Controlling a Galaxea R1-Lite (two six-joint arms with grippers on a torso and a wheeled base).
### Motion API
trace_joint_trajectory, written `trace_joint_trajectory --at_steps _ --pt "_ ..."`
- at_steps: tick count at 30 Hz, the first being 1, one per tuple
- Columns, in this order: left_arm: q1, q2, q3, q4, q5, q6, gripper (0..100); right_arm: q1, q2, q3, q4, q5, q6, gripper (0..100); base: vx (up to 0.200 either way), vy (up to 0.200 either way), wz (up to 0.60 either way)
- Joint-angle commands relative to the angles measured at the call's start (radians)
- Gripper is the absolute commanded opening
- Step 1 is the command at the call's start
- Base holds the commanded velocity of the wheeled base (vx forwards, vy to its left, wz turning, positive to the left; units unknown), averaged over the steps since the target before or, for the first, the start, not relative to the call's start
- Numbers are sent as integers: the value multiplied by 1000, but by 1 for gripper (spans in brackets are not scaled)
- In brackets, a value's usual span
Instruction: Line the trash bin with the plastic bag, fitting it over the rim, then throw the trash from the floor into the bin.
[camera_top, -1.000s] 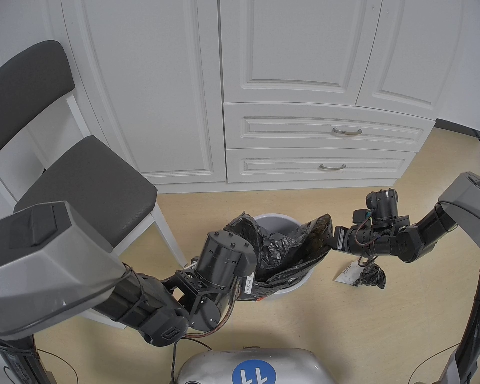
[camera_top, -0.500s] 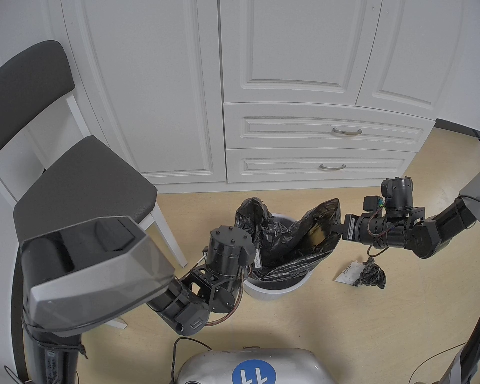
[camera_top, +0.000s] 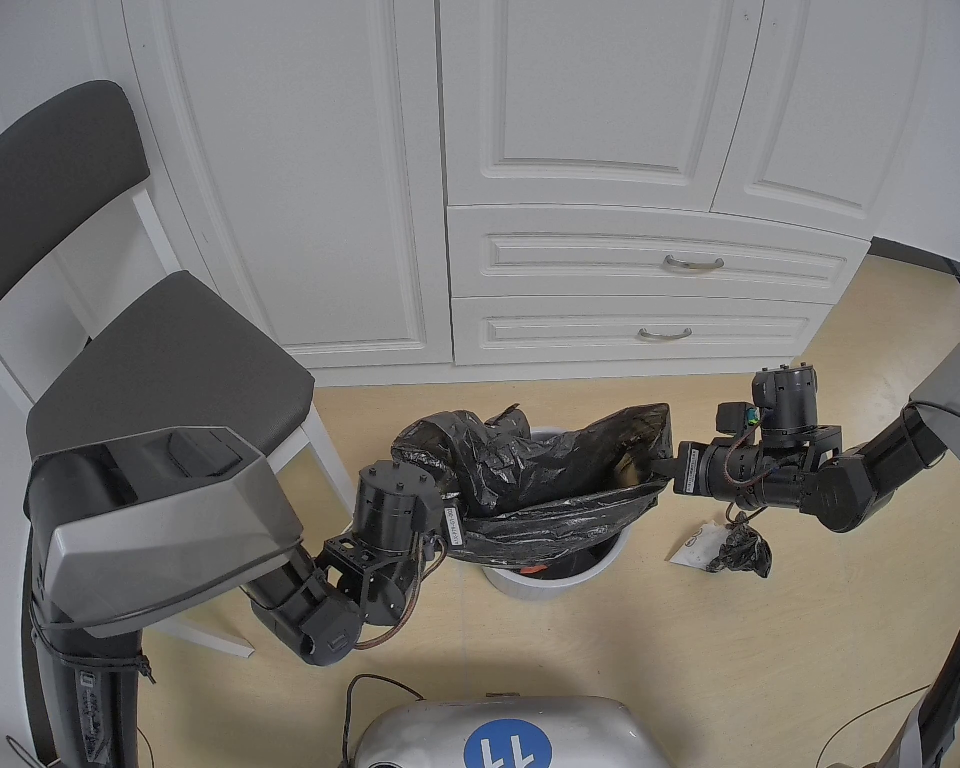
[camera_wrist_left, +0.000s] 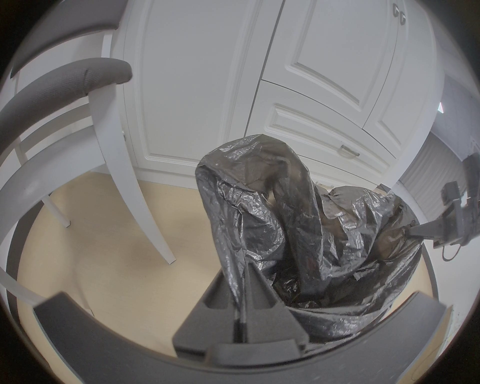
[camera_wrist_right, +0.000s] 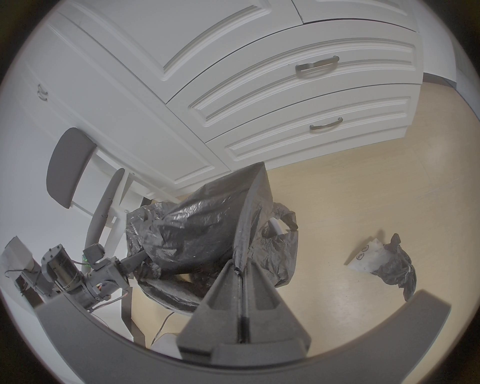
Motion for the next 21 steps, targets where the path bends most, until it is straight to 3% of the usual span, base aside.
trace_joint_trajectory --at_steps 1,6,11,21 --pt "4 -28 49 -21 -8 6 0 5 -23 -7 56 -15 -2 0 0 0 0" --pt "4 -65 94 -21 -14 10 0 14 -72 -50 228 -78 -52 0 0 0 0" --pt "-25 -85 149 -22 -44 10 0 29 -121 -59 375 -83 -129 0 0 0 0" --pt "-41 -152 218 -18 -47 50 0 43 -218 -67 550 -88 -201 0 0 0 0"
